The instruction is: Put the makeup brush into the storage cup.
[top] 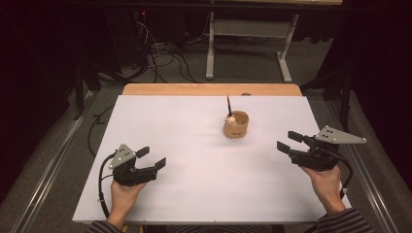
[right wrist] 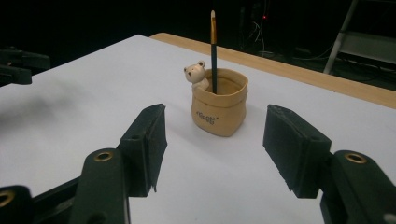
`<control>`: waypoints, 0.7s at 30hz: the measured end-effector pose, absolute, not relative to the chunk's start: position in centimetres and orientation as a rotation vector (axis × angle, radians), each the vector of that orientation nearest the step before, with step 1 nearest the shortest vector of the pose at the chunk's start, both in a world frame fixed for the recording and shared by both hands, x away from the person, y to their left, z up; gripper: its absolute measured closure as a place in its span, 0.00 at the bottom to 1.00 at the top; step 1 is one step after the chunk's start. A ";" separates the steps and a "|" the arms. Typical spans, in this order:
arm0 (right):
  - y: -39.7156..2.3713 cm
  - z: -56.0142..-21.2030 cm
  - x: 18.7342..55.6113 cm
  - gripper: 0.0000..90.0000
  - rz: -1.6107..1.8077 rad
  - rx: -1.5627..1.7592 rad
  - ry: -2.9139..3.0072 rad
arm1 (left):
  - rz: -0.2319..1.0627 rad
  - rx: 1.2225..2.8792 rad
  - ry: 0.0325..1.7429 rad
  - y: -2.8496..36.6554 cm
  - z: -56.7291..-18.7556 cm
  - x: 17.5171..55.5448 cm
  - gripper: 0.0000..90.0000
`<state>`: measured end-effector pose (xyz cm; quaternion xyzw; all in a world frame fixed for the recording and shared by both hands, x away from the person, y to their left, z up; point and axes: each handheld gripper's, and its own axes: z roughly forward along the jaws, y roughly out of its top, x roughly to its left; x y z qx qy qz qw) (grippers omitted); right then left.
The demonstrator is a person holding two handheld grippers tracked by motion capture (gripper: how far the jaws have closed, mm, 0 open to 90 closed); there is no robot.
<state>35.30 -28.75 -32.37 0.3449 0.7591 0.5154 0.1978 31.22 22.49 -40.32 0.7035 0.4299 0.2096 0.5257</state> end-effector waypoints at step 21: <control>-28.1 -34.3 33.9 0.46 1.484 0.948 2.148 | 0.500 1.685 1.029 22.4 -40.3 31.3 0.25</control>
